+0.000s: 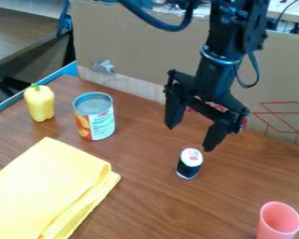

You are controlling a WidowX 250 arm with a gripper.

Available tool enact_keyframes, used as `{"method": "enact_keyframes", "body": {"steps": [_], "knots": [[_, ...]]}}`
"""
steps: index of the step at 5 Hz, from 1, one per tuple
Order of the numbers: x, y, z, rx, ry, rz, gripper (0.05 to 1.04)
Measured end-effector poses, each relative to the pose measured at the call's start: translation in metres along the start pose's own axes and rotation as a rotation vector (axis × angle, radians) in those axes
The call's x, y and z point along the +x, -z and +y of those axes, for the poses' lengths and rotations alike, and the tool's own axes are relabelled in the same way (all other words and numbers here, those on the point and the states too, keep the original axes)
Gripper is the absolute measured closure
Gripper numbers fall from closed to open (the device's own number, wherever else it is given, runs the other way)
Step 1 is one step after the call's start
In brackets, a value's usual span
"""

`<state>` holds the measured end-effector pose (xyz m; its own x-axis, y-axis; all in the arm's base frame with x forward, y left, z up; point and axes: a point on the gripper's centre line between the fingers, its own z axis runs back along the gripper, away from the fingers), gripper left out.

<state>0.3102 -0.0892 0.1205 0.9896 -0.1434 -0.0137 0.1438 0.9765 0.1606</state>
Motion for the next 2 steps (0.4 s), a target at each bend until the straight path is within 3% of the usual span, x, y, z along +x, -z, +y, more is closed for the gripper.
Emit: {"method": "enact_keyframes", "body": {"steps": [1,2], "knots": [[0.006,0.009,0.017,-0.037,-0.043,0.008,0.081],[0.006,0.031,0.018,-0.079,-0.043,0.082,0.081]]}}
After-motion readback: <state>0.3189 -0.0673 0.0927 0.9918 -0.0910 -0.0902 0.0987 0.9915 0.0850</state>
